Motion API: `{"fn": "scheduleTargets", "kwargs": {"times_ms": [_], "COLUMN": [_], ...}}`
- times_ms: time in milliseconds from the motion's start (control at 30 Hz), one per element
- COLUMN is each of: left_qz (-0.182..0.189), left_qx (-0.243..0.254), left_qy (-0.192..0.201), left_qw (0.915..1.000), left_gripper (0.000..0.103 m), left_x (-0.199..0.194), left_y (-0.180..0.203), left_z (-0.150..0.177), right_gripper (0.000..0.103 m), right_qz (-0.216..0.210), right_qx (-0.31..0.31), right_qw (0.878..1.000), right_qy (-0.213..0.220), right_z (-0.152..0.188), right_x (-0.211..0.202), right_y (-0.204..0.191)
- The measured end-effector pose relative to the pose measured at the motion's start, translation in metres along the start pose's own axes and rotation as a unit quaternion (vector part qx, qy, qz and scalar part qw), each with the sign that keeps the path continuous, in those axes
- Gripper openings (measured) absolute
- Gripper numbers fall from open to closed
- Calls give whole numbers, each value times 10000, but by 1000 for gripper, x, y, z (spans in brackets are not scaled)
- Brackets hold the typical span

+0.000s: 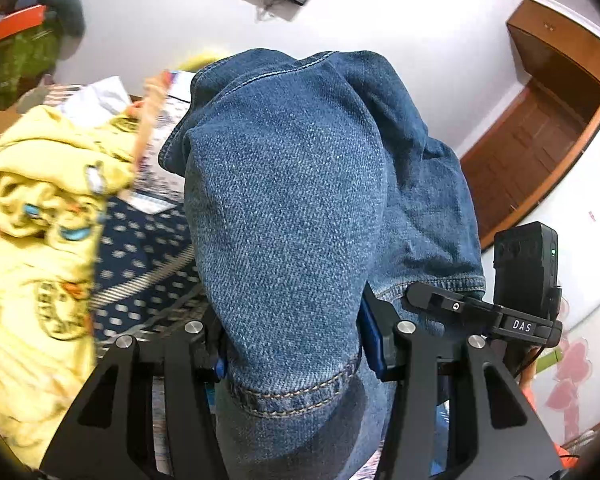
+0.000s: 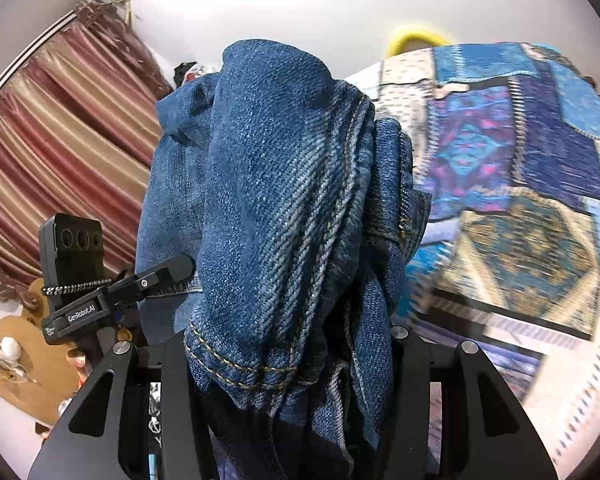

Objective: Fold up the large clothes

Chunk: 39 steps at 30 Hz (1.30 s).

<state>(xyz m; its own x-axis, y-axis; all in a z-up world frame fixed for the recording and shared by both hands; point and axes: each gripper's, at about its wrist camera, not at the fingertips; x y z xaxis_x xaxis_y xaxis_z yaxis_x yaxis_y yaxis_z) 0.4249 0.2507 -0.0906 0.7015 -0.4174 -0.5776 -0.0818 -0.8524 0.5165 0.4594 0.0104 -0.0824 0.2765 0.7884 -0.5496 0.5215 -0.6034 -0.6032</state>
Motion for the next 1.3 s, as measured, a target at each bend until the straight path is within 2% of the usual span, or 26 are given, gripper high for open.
{"fn": "scheduleTargets", "kwargs": {"times_ms": [133,267,500,600,667,767,900,1000,1100,1200,1300], "left_qz": [-182,-246,-439,-588,-653,-891,-1095,-1389,-1443,-1618,-1912], "left_qx": [-190,-518,-1098,-1008,-944,-915,-829,-583,-655,-667,-446], "left_qy": [-84,-312,-984,-1030,-913,-904,-957,-930,-987,-1113,-1101], "left_qw": [9996,9979,9881,9878,9892,9877,9859,9842,9824,9783,9743], "left_gripper": [50,50,50,56,70,82,86,87,91,91,91], "left_x": [0,22,99,118,118,114,102,79,62,48,26], "left_y": [-44,-84,-159,-171,-172,-169,-160,-143,-138,-130,-111], "left_z": [-5,-2,15,23,27,36,50,64,82,95,105], "right_gripper": [45,44,45,45,48,52,77,78,78,78,78], "right_qz": [-106,-68,244,353,288,384,971,1011,1221,1566,1568], "right_qx": [113,274,733,882,986,902,461,404,277,-231,-617], "right_qw": [9998,9989,9925,9898,9894,9889,9883,9889,9849,9783,9764], "right_qy": [-143,-362,-946,-1061,-1025,-1118,-1086,-1008,-1196,-1339,-1350], "right_z": [-3,-3,2,8,8,11,23,29,36,51,63], "right_x": [45,94,174,194,194,184,152,129,122,110,92], "right_y": [1,20,73,92,101,102,81,78,81,68,46]}}
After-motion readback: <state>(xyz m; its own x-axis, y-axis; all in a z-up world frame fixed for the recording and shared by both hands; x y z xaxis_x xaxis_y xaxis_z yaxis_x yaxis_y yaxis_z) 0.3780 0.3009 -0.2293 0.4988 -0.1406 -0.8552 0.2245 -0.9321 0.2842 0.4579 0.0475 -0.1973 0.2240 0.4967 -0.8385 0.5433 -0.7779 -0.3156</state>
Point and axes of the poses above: each gripper's, at about its wrist camera, not at the fingertips, and x roughly the way its jaws point, y to its right, z to its underside, and after that the axes turned 3 degrees about y, right-handed
